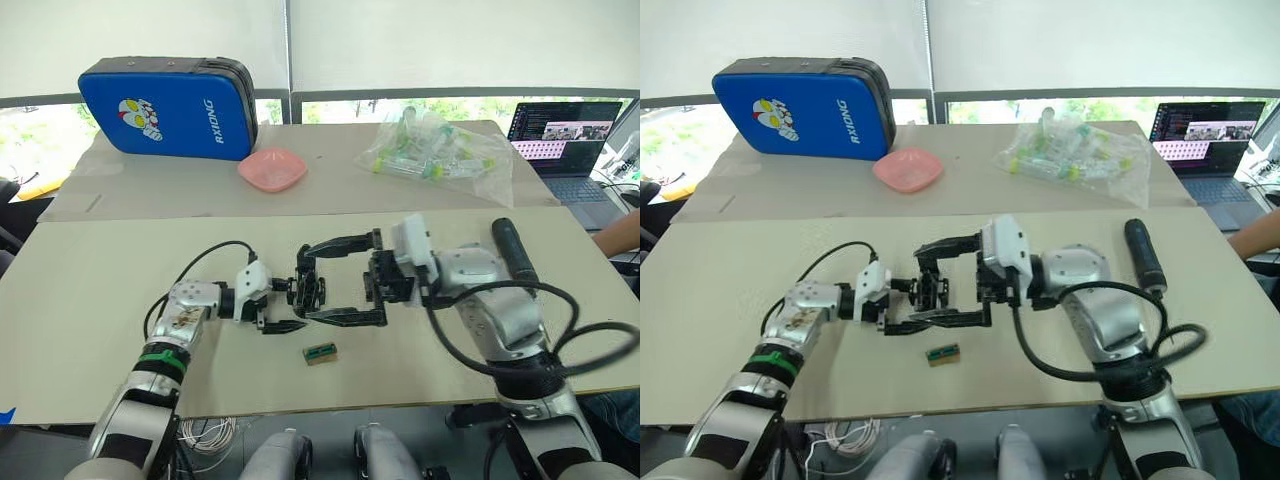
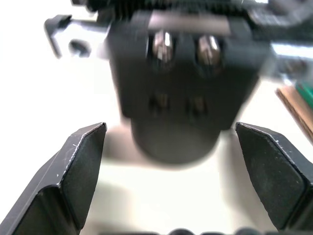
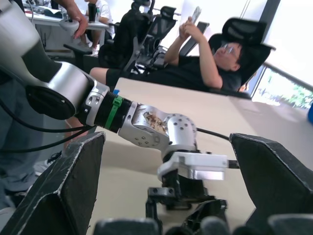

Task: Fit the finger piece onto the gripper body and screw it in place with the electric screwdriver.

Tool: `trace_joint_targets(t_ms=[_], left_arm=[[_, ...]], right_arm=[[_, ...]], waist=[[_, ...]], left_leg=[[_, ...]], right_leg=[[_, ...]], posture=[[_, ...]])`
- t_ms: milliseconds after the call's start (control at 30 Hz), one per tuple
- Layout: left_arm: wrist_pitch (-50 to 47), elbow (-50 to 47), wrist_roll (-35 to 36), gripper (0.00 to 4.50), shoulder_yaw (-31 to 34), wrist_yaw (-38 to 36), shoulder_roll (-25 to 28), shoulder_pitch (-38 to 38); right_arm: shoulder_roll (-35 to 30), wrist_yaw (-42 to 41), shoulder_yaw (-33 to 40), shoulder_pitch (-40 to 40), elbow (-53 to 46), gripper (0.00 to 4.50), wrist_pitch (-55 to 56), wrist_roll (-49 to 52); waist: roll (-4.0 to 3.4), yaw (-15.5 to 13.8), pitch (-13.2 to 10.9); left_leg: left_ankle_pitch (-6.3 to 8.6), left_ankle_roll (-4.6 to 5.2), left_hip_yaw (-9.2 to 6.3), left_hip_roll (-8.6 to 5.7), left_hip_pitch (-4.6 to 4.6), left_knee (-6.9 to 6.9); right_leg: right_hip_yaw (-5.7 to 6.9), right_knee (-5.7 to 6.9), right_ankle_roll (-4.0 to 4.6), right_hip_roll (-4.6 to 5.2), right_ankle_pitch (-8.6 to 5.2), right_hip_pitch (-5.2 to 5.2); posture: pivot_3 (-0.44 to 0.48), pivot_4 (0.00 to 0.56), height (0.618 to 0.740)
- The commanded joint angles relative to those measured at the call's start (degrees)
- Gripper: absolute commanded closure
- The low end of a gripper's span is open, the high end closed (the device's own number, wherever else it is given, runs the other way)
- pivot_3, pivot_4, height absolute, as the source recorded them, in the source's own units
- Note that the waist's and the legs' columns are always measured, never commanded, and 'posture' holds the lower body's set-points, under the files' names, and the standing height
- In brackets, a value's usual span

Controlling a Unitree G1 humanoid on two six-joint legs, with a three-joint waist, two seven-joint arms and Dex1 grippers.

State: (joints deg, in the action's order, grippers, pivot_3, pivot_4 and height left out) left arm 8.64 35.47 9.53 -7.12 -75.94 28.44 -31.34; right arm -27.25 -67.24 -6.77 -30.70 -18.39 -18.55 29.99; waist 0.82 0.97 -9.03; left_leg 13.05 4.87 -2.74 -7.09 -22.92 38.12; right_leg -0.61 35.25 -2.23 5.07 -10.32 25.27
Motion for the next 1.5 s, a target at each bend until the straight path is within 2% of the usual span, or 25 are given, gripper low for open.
trace_joint_targets(t_ms=[33,167,267,367,467,600,633,800,900,1033,1133,1200,1267,1367,1500], left_arm=[[-0.40,-1.95,2.04,0.05,3.96,-0.60,4.91,3.88],[0.12,-5.56,8.14,0.05,9.20,-4.18,8.24,7.40],[-5.08,-10.51,12.76,0.05,12.34,-6.74,11.27,9.62],[-13.03,-19.24,18.37,0.05,15.56,-6.21,13.98,10.55],[-18.72,-24.76,22.77,0.05,18.27,-3.01,13.97,9.79],[-22.80,-27.58,25.15,0.05,20.14,0.22,13.59,8.87],[-23.67,-27.98,25.75,0.05,20.40,0.65,13.44,8.72],[-25.01,-28.09,25.61,0.05,19.44,-0.08,13.69,7.80],[-25.94,-28.61,25.70,0.05,18.91,0.35,13.11,6.38],[-26.65,-29.45,25.48,0.05,17.86,0.15,12.60,5.46],[-27.18,-30.19,25.87,0.05,17.06,0.76,11.45,3.86],[-27.45,-30.57,25.95,0.05,16.41,1.17,10.28,2.66],[-27.63,-30.67,25.77,0.05,16.04,1.44,9.35,1.81],[-27.45,-30.36,25.31,0.05,15.44,1.92,7.98,0.62],[-27.21,-30.44,24.82,0.05,14.61,2.10,6.86,-0.19]], right_arm=[[-4.16,3.99,8.88,3.87,-6.47,0.00,-4.16,6.09],[-10.00,7.89,19.08,13.30,-11.72,0.00,-7.27,10.14],[-13.91,7.71,29.30,26.04,-14.62,0.00,-6.17,9.14],[-12.75,8.96,45.45,41.67,-15.48,0.00,-6.10,9.10],[-9.23,9.75,54.09,52.33,-16.13,0.00,-3.16,8.68],[-2.33,11.41,59.52,61.04,-14.41,0.00,2.03,8.26],[-0.81,11.51,60.23,62.16,-12.37,0.00,4.35,7.22],[2.33,11.79,60.89,65.81,-4.30,0.00,12.20,3.94],[0.93,15.51,60.37,64.14,-4.51,0.00,10.44,5.62],[-5.32,23.04,58.44,58.83,-4.99,0.00,0.98,7.39],[-16.26,29.69,53.68,50.86,-1.48,0.00,-13.08,6.38],[-23.03,32.39,48.25,43.71,3.66,0.00,-21.51,5.47],[-26.25,35.12,43.47,37.22,8.05,0.00,-26.10,3.54],[-26.93,38.20,37.42,26.66,15.42,0.00,-27.09,0.39],[-26.77,40.39,27.18,15.18,31.15,0.00,-23.98,-8.14]], waist=[[0.00,-0.11,0.00],[-0.01,-0.69,-0.01],[0.02,-2.22,-0.04],[0.03,-3.71,-0.05],[0.00,-3.87,-0.04],[-0.02,-3.21,-0.04],[-0.03,-2.79,-0.04],[-0.09,-1.55,-0.05],[-0.10,-1.39,-0.05],[-0.12,-1.37,-0.04],[-0.13,-1.54,-0.06],[-0.10,-1.67,-0.08],[-0.06,-1.82,-0.09],[-0.04,-2.19,-0.09],[-0.07,-2.39,-0.08]], left_leg=[[0.00,0.00,-0.01,0.00,0.00,-0.04],[0.03,0.04,-0.01,-0.04,-0.07,-0.19],[0.05,0.07,-0.04,-0.04,-0.26,-0.19],[0.06,0.10,-0.03,-0.07,-0.39,-0.19],[0.09,0.13,0.01,-0.07,-0.26,-0.19],[0.10,0.11,0.01,-0.01,0.01,-0.19],[0.10,0.11,0.02,0.01,0.05,-0.19],[0.09,0.09,0.05,0.01,0.16,-0.20],[0.09,0.07,0.06,0.01,0.16,-0.20],[0.08,0.06,0.15,-0.02,0.17,-0.20],[0.08,0.06,0.12,0.00,0.15,-0.20],[0.07,0.06,0.19,-0.03,0.02,-0.20],[0.04,0.03,0.19,-0.02,0.00,-0.20],[-0.01,-0.05,0.08,0.05,-0.15,-0.20],[-0.02,-0.01,0.09,-0.03,-0.38,-0.20]], right_leg=[[-0.02,-0.05,0.01,0.00,0.00,0.01],[-0.09,-0.25,0.02,0.10,0.01,0.06],[-0.05,-0.32,0.01,0.13,0.00,0.14],[-0.04,-0.35,0.00,0.18,0.00,0.10],[-0.09,-0.39,-0.03,0.20,-0.02,-0.03],[-0.10,-0.36,-0.25,0.19,-0.22,-0.27],[-0.10,-0.34,-0.60,0.18,-0.52,-0.30],[-0.15,-0.24,-0.56,0.18,-0.56,-0.35],[-0.18,-0.22,-0.50,0.18,-0.56,-0.25],[-0.22,-0.24,-0.50,0.23,-0.51,-0.26],[-0.15,-0.23,-0.24,0.23,-0.41,-0.22],[-0.17,-0.26,-0.01,0.28,-0.22,-0.17],[-0.14,-0.27,0.03,0.29,-0.18,-0.24],[0.00,-0.25,0.13,0.24,-0.15,-0.17],[-0.01,-0.27,0.13,0.27,-0.14,-0.01]], posture=[[0.000,0.150,0.740],[0.000,0.150,0.740],[0.000,0.150,0.740],[0.000,0.150,0.740],[0.000,0.150,0.740],[0.000,0.150,0.740],[0.000,0.150,0.740],[0.000,0.150,0.740],[0.000,0.150,0.740],[0.000,0.150,0.740],[0.000,0.150,0.740],[0.000,0.150,0.740],[0.000,0.150,0.740],[0.000,0.150,0.740],[0.000,0.150,0.740]])
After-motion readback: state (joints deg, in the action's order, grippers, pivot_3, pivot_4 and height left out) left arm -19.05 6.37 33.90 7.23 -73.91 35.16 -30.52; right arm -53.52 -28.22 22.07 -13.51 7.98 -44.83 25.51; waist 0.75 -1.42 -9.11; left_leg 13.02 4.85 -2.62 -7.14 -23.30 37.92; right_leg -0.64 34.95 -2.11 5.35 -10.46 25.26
